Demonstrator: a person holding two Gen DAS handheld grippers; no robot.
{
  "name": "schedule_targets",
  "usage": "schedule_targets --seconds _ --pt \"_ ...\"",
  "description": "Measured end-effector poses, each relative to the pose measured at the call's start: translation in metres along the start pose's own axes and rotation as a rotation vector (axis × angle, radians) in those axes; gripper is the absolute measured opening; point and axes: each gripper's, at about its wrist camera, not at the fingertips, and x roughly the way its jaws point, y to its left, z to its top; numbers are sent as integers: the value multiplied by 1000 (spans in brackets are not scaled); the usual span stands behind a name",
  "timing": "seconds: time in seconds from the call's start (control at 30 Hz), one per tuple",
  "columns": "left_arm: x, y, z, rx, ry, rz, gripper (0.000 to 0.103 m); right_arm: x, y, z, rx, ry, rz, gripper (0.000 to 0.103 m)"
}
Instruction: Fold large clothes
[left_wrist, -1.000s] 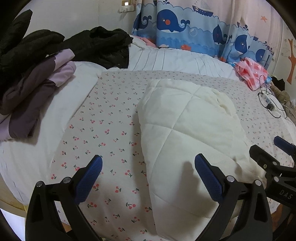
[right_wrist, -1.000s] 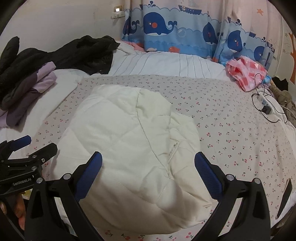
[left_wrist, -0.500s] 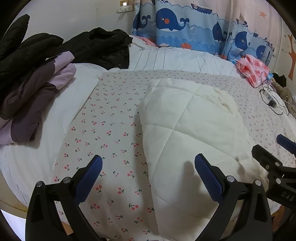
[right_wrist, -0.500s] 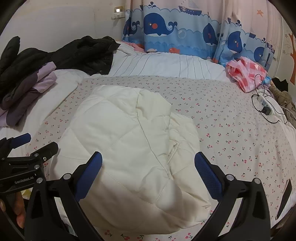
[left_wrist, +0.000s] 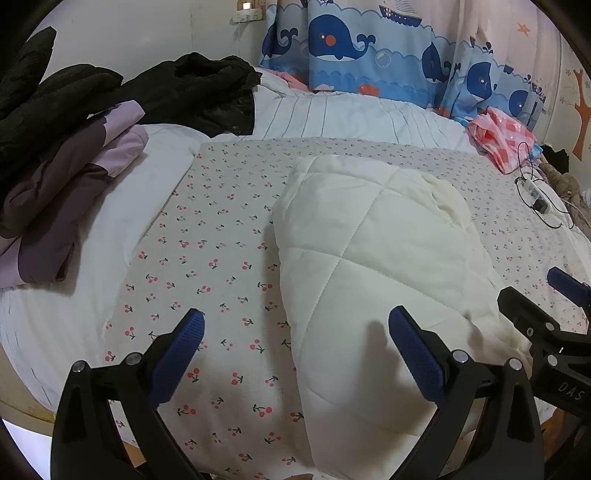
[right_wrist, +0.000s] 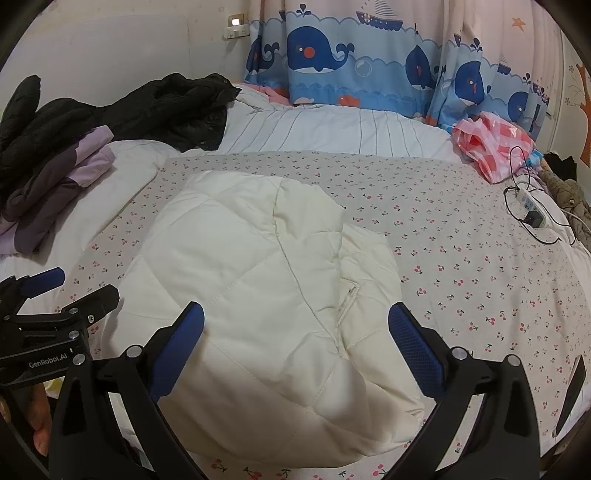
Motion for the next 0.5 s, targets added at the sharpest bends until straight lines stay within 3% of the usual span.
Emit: schedule_targets --seconds 0.5 --pt "0 0 0 0 3 33 96 0 0 0 0 1 3 97"
